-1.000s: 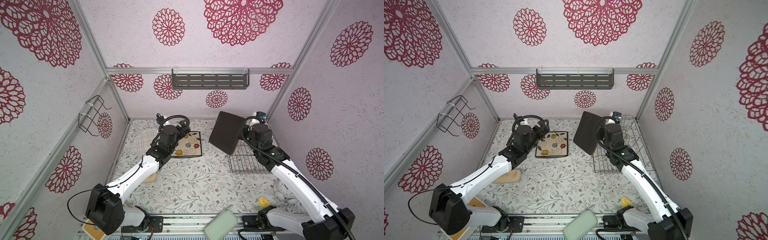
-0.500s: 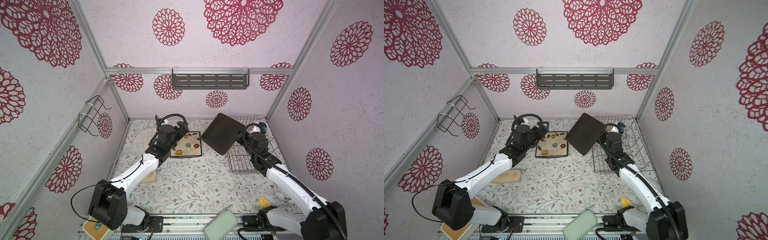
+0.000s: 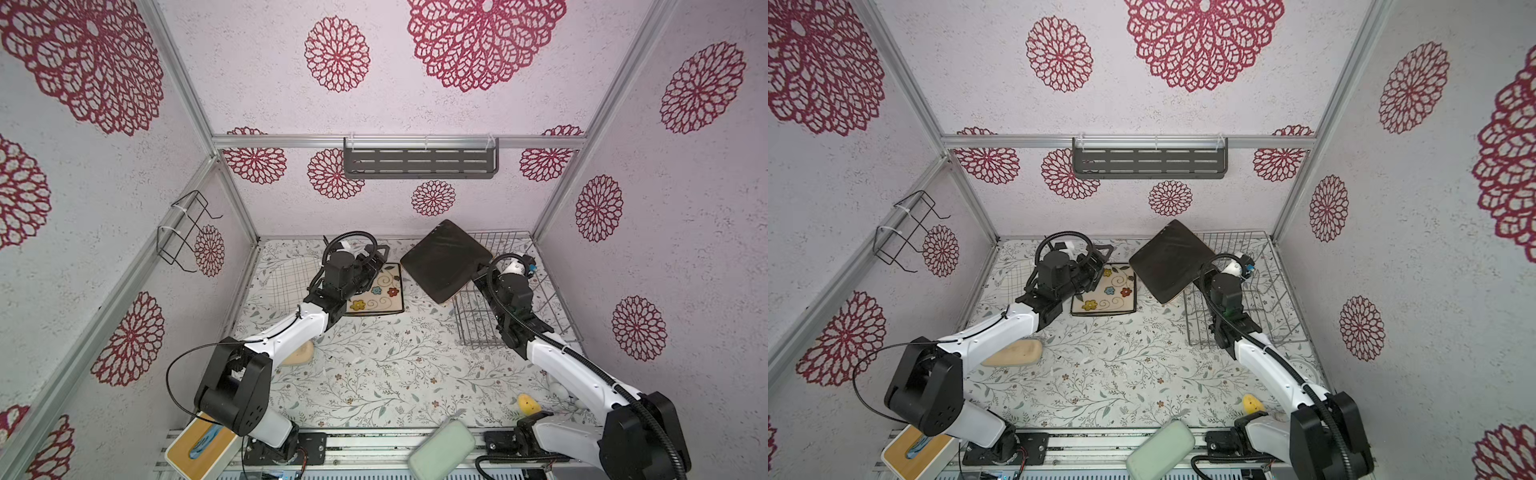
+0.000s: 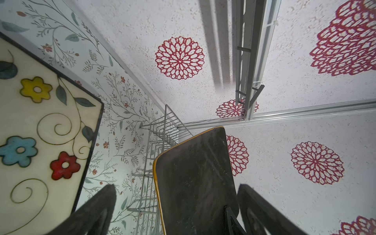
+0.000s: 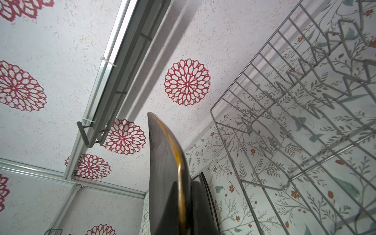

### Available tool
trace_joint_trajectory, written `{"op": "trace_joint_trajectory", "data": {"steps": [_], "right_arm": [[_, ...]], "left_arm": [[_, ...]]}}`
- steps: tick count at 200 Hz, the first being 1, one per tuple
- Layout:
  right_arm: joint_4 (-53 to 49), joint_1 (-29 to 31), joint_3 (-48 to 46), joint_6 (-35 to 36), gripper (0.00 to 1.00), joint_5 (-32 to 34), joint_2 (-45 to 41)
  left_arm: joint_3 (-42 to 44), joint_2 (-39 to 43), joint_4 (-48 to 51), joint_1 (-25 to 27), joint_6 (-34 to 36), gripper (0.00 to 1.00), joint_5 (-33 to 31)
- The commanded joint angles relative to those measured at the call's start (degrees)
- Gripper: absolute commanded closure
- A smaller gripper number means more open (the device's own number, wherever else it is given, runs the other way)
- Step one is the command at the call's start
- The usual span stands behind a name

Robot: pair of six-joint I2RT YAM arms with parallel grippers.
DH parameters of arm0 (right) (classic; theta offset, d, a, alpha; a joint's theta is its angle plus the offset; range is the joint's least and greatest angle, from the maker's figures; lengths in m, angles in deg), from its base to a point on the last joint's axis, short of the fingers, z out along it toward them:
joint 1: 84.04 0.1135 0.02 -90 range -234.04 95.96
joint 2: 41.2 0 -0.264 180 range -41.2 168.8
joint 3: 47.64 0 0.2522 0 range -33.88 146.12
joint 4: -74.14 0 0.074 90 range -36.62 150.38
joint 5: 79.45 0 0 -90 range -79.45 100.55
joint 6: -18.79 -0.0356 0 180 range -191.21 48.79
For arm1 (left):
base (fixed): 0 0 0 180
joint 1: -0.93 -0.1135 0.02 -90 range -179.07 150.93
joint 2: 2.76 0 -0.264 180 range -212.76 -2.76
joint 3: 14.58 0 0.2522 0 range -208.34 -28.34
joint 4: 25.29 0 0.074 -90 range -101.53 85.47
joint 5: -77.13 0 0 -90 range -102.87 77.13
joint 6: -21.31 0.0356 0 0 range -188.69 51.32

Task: Unload the plates from the dish rack
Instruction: 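Tilt the dark plate toward the left gripper while the left gripper reaches its edge, then close the left gripper on the dark plate's lower edge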

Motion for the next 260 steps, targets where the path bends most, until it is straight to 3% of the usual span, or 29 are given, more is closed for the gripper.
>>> {"op": "trace_joint_trajectory", "data": {"steps": [1, 56, 112, 146, 202, 260], "right_arm": [[18.39, -0.21, 4.89, -7.54, 1.0, -1.9, -0.84], [23.0, 0.47, 4.02, -13.51, 1.0, -4.88, 0.09], [25.01, 1.27, 4.03, -17.22, 1.0, -3.83, 1.01], [25.26, 2.34, 4.8, -18.56, 1.0, -3.77, 2.13], [25.24, 3.96, 4.63, -18.65, 1.0, -1.11, 2.17], [25.2, 4.17, 4.1, -18.83, 1.0, -0.27, 2.07]], "left_arm": [[0.25, 0.06, -3.65, 0.66, 0.1, 0.02, 1.61], [1.09, 0.3, -4.41, 1.03, 1.7, 0.0, 0.92], [-0.71, -3.2, -11.93, 3.55, 2.11, 0.06, 2.41], [-3.75, -4.3, -7.41, 5.43, 5.31, 0.09, 0.75], [-3.92, -6.67, -12.56, 6.66, 3.38, 0.27, 0.16], [-4.41, -8.24, -15.48, 7.15, 2.01, 0.53, 1.33]]}}
